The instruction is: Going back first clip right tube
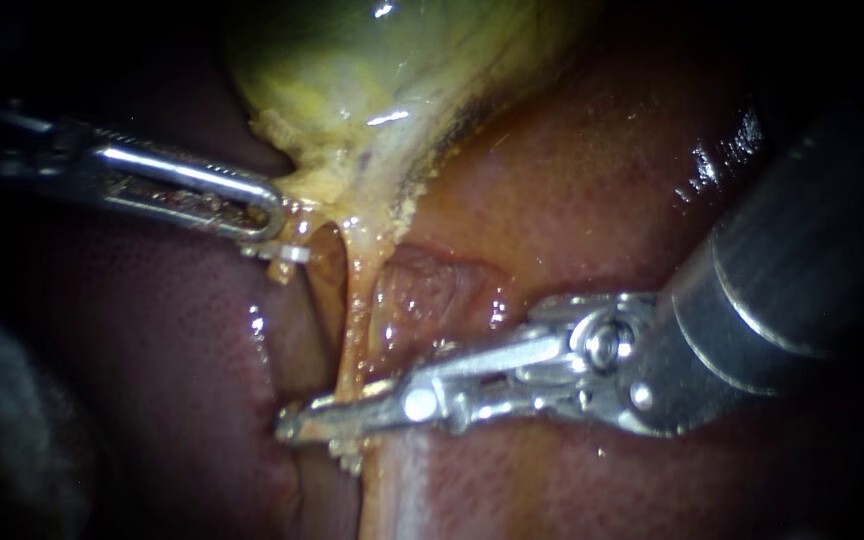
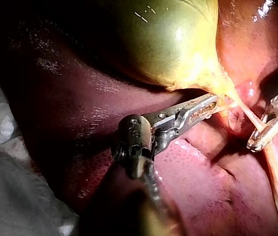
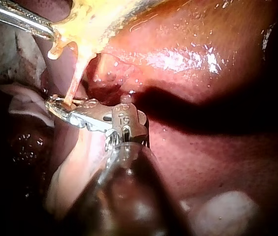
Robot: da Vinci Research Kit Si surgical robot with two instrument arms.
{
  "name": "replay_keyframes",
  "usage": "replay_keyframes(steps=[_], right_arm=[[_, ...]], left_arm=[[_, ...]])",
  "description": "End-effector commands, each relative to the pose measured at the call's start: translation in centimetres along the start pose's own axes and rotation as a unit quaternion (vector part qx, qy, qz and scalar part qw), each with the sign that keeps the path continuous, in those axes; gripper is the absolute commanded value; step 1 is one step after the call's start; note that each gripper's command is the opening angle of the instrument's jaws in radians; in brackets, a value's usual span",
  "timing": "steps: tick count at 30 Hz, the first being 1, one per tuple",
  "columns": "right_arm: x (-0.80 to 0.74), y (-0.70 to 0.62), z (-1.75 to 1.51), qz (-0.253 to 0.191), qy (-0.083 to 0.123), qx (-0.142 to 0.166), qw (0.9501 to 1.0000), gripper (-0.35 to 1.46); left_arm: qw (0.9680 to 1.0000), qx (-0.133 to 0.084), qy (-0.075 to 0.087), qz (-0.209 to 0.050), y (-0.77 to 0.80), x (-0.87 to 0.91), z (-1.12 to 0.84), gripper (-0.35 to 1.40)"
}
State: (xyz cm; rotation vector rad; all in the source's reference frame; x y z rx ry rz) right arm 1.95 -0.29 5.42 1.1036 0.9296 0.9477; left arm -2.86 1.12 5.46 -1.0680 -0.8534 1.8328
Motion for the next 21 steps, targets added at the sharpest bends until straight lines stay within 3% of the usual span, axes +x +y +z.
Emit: replay_keyframes(steps=[1, 2, 5, 8, 14, 19, 21], right_arm=[[0.0, 0.0, 0.0, 0.0, -0.002, 0.001, 1.0, -0.35], [-0.01, 0.01, 0.01, -0.009, -0.003, 0.002, 0.9999, -0.35], [-0.02, 0.05, 0.05, -0.075, -0.002, 0.003, 0.9971, 0.08], [-0.01, 0.07, 0.07, -0.108, -0.002, 0.004, 0.9941, 0.31], [-0.04, 0.14, 0.1, -0.157, 0.0, 0.003, 0.9876, 0.44], [-0.09, 0.21, 0.12, -0.209, 0.0, -0.004, 0.978, 0.48], [-0.09, 0.23, 0.1, -0.238, -0.006, -0.018, 0.9711, 0.49]], left_arm=[[1.0, 0.0, 0.0, 0.0, 0.0, 0.0, 0.0, -0.35], [1.0, 0.0, 0.0, 0.0, 0.0, 0.0, 0.0, -0.35], [1.0, 0.001, 0.0, 0.0, 0.0, 0.0, 0.0, -0.35], [1.0, 0.001, 0.0, 0.0, 0.0, -0.01, 0.0, -0.35], [1.0, 0.001, 0.0, 0.0, 0.0, -0.01, 0.0, -0.35], [1.0, 0.0, 0.0, 0.001, 0.0, -0.01, 0.0, -0.35], [1.0, 0.0, 0.0, 0.001, 0.0, -0.01, -0.01, -0.35]])
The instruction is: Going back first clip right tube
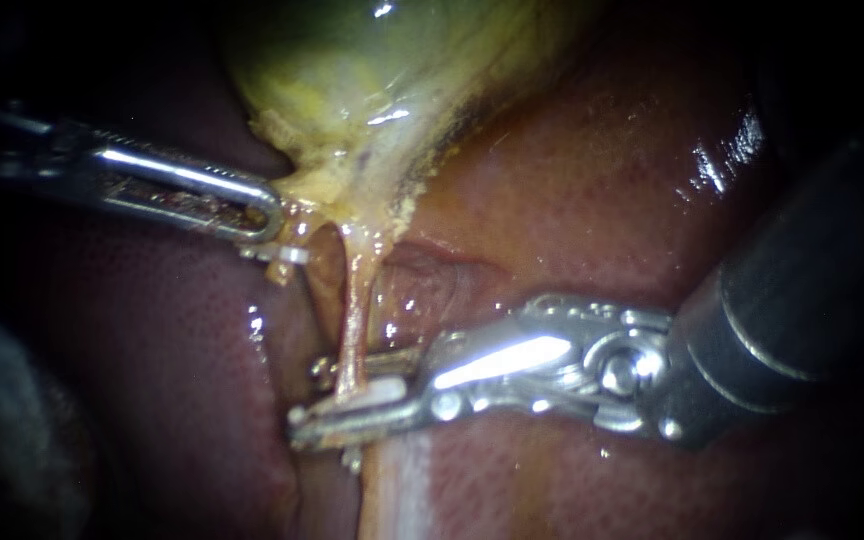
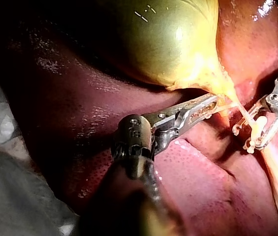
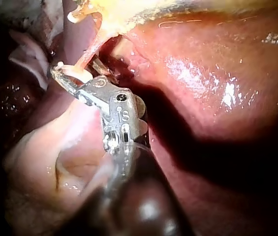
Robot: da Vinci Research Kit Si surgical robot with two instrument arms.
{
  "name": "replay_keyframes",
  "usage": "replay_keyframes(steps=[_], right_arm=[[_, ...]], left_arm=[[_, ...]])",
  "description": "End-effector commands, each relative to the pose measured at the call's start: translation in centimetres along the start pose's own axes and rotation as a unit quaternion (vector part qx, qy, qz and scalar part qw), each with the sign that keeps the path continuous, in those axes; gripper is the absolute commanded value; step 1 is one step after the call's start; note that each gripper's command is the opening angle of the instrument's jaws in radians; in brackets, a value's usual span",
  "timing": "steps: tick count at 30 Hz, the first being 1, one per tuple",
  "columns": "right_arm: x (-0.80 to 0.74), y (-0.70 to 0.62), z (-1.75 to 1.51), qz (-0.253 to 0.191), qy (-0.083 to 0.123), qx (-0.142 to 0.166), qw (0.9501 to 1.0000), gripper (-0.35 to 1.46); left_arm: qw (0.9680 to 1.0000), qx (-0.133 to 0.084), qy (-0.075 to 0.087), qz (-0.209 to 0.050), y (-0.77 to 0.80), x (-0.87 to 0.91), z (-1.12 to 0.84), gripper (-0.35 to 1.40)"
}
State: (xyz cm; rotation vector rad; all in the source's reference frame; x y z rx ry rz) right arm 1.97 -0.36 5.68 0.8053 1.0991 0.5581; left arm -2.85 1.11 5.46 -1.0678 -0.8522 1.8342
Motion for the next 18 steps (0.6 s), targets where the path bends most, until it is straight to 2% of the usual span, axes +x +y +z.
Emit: replay_keyframes(steps=[1, 4, 11, 18], right_arm=[[0.0, 0.0, -0.01, -0.01, -0.005, -0.006, 0.9999, 0.49], [-0.03, -0.01, -0.08, -0.035, -0.017, -0.013, 0.9992, 0.49], [-0.08, -0.12, -0.21, -0.053, -0.002, 0.006, 0.9986, 0.49], [-0.08, -0.12, -0.23, -0.065, -0.002, 0.006, 0.9979, 0.5]], left_arm=[[1.0, 0.0, 0.0, 0.0, 0.0, 0.0, 0.0, -0.35], [1.0, 0.0, 0.0, 0.0, 0.0, 0.0, -0.01, -0.35], [1.0, 0.0, 0.0, 0.0, 0.0, 0.0, -0.01, -0.35], [1.0, 0.0, 0.0, 0.0, 0.0, 0.0, -0.01, -0.35]])
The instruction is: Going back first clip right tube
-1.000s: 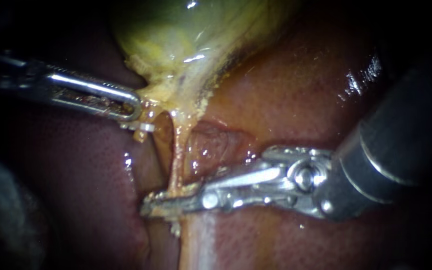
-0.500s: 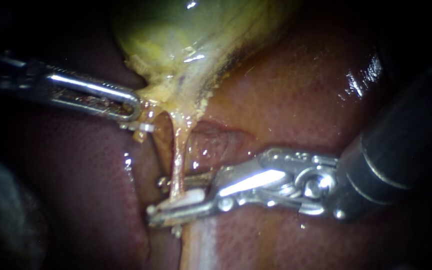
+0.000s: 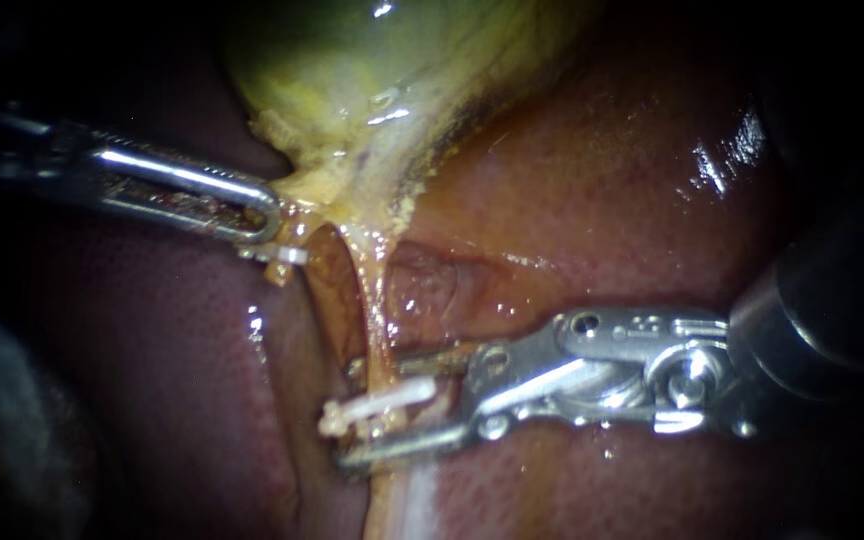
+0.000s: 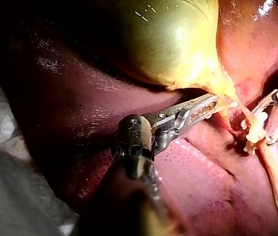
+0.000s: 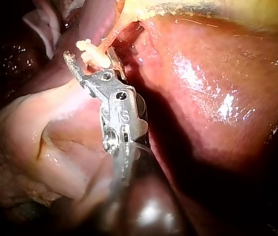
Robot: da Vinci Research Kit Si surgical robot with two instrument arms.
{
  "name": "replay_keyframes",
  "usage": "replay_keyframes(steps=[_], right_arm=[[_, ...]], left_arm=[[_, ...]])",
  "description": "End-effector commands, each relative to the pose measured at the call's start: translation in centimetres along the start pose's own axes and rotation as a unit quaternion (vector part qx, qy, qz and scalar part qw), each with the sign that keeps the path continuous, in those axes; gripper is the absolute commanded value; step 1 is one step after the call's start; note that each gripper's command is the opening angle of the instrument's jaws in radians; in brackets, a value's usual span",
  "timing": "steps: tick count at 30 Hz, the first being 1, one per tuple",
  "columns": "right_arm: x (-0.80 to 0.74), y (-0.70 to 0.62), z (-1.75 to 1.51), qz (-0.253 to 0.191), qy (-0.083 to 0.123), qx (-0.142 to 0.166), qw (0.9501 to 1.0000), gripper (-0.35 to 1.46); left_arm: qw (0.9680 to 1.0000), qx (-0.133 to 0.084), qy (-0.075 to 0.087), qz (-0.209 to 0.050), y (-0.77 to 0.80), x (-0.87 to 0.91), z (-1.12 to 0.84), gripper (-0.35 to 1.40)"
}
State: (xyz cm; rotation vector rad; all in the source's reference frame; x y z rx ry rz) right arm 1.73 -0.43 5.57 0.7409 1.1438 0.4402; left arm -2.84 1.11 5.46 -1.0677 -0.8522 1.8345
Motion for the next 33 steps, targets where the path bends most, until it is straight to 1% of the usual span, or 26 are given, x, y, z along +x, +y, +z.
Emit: replay_keyframes(steps=[1, 5, 7, 9, 10, 11, 14, 17, 20, 23, 27, 29, 33], right_arm=[[-0.01, 0.01, 0.0, -0.003, 0.0, -0.001, 1.0, 0.5], [-0.01, 0.05, -0.01, -0.015, 0.001, 0.0, 0.9999, 0.5], [-0.02, 0.08, -0.02, -0.023, 0.003, -0.006, 0.9997, 0.5], [-0.02, 0.12, -0.03, -0.038, -0.001, -0.015, 0.9992, 0.5], [-0.02, 0.13, -0.04, -0.047, -0.006, -0.018, 0.9987, 0.5], [-0.03, 0.15, -0.06, -0.065, -0.014, -0.02, 0.9976, 0.5], [-0.05, 0.17, -0.18, -0.092, -0.035, -0.029, 0.9947, 0.5], [-0.02, 0.17, -0.37, -0.122, -0.043, -0.034, 0.9909, 0.5], [0.05, 0.15, -0.59, -0.137, -0.04, -0.036, 0.9891, 0.5], [0.15, 0.12, -0.87, -0.151, -0.035, -0.045, 0.9869, 0.5], [0.22, 0.09, -1.15, -0.154, -0.031, -0.053, 0.9862, 0.5], [0.22, 0.09, -1.25, -0.156, -0.03, -0.057, 0.9856, 0.5], [0.16, 0.1, -1.39, -0.159, -0.029, -0.059, 0.9851, 0.5]], left_arm=[[1.0, 0.0, 0.0, 0.0, 0.0, 0.0, 0.0, -0.35], [1.0, 0.0, 0.0, 0.0, 0.0, 0.0, 0.0, -0.35], [1.0, 0.0, 0.0, 0.0, 0.0, 0.0, 0.0, -0.35], [1.0, 0.0, 0.0, 0.0, 0.0, 0.0, 0.0, -0.35], [1.0, 0.0, 0.0, 0.0, 0.0, 0.0, 0.0, -0.35], [1.0, 0.0, 0.0, 0.0, 0.0, 0.0, 0.0, -0.35], [1.0, 0.0, 0.0, 0.0, 0.0, 0.0, 0.0, -0.35], [1.0, 0.0, 0.0, 0.0, 0.0, 0.0, 0.0, -0.35], [1.0, 0.0, 0.0, 0.0, 0.0, 0.0, -0.01, -0.35], [1.0, 0.0, 0.0, 0.0, 0.0, 0.0, -0.01, -0.35], [1.0, 0.0, 0.0, 0.0, 0.0, 0.0, -0.01, -0.35], [1.0, 0.0, 0.0, 0.0, 0.0, 0.0, -0.01, -0.35], [1.0, 0.0, 0.0, 0.0, 0.0, -0.01, 0.0, -0.35]])
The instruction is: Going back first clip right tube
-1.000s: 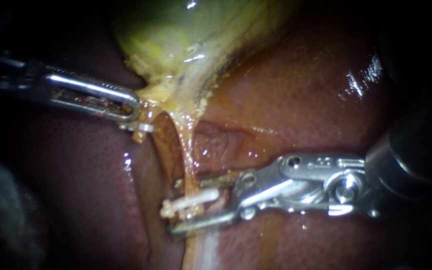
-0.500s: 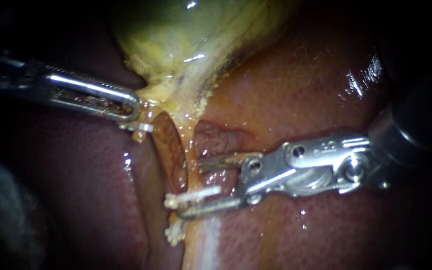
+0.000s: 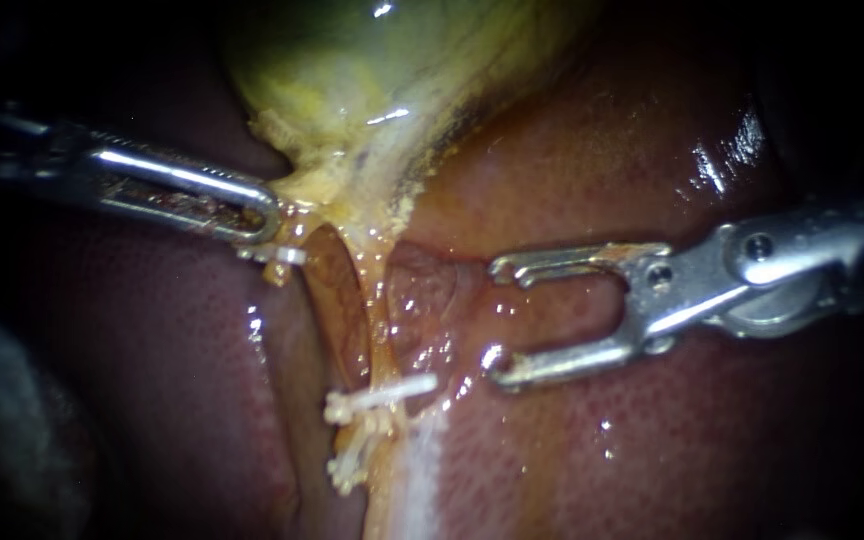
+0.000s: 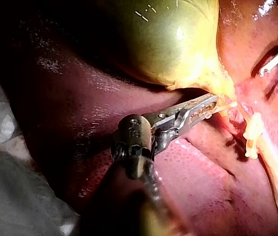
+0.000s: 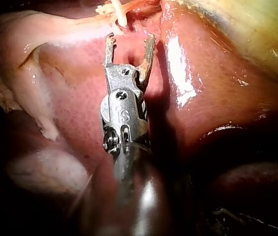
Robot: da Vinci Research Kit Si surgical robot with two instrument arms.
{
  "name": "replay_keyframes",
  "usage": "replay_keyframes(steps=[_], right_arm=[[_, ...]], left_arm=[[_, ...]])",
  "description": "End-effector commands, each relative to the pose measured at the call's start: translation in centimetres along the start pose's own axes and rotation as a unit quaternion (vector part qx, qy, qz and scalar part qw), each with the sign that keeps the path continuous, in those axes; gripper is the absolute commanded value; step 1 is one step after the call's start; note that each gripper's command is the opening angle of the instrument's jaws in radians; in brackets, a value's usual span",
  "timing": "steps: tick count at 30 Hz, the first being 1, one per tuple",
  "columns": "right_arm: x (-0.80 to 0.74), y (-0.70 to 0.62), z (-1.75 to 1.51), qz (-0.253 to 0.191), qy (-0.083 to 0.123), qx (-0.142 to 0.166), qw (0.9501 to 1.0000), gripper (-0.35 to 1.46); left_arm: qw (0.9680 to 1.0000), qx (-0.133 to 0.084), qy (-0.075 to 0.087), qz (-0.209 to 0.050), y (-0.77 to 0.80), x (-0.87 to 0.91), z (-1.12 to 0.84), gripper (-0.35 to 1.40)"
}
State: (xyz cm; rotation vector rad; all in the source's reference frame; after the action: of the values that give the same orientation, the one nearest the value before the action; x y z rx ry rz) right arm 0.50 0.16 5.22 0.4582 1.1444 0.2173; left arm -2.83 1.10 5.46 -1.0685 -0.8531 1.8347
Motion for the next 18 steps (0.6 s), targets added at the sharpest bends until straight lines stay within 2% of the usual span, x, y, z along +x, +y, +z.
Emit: replay_keyframes(steps=[1, 9, 18], right_arm=[[-0.01, 0.0, -0.02, -0.003, 0.001, 0.0, 1.0, 0.5], [-0.05, 0.0, -0.12, -0.005, 0.001, -0.003, 1.0, 0.5], [-0.05, 0.0, -0.16, -0.004, 0.002, -0.003, 1.0, 0.5]], left_arm=[[1.0, 0.0, 0.0, 0.0, 0.0, -0.01, 0.01, -0.35], [1.0, 0.003, 0.001, 0.002, -0.05, -0.05, 0.1, -0.35], [0.9999, 0.013, 0.007, 0.005, -0.26, -0.06, 0.53, -0.35]])
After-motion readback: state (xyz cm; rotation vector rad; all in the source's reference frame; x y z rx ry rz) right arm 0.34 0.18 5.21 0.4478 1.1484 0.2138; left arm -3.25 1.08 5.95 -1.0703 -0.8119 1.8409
